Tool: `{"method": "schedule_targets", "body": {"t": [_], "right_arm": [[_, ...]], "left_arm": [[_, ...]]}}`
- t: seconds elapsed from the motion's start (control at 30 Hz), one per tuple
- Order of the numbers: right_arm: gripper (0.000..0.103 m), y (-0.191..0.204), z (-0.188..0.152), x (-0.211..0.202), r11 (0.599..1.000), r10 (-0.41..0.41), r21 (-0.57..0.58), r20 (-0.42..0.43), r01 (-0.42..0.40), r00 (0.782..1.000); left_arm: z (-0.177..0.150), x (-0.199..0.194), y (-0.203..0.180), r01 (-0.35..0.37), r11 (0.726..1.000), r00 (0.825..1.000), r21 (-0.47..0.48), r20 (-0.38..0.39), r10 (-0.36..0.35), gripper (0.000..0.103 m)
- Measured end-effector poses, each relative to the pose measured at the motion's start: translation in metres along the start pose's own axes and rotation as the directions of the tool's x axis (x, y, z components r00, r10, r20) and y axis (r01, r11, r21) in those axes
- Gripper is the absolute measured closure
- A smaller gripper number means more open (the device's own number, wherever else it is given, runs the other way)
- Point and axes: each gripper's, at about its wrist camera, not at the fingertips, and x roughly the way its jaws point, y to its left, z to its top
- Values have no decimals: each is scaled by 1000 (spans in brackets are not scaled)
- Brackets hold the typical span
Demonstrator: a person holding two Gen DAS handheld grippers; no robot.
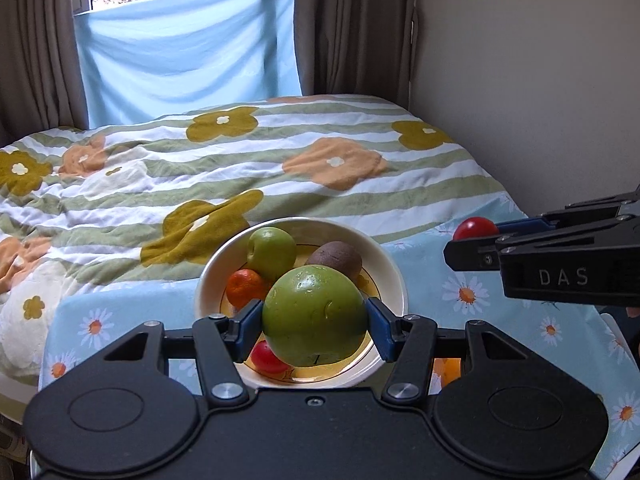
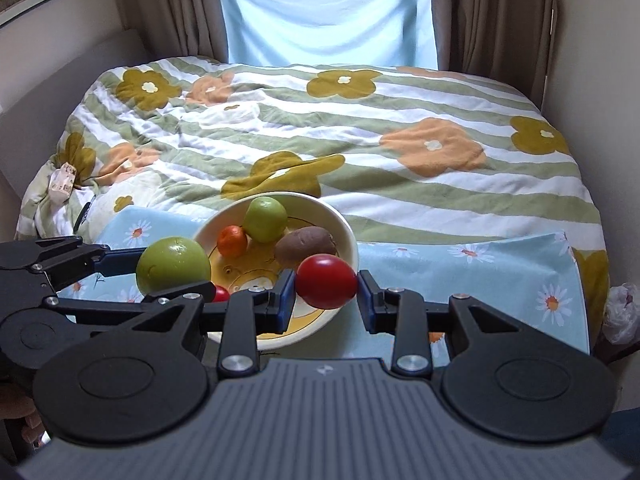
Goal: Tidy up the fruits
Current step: 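Carry the green apple and cherry tomato over the white bowl with both tools, then open the left tool to drop the apple while the right tool releases the tomato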
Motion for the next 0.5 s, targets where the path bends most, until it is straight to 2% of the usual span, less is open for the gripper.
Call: {"method": "schedule_targets", "body": {"t": [0.27,0.5], "right_arm": [[55,-13,7,34,999,-26,41,-31,28,999],[55,-16,7,52,998,-27,56,-60,30,998]], "left_arm": [[-2,62,-6,38,997,995,64,-99,-31,43],[-5,84,-9,54,996,989,68,-145,-44,43]]}}
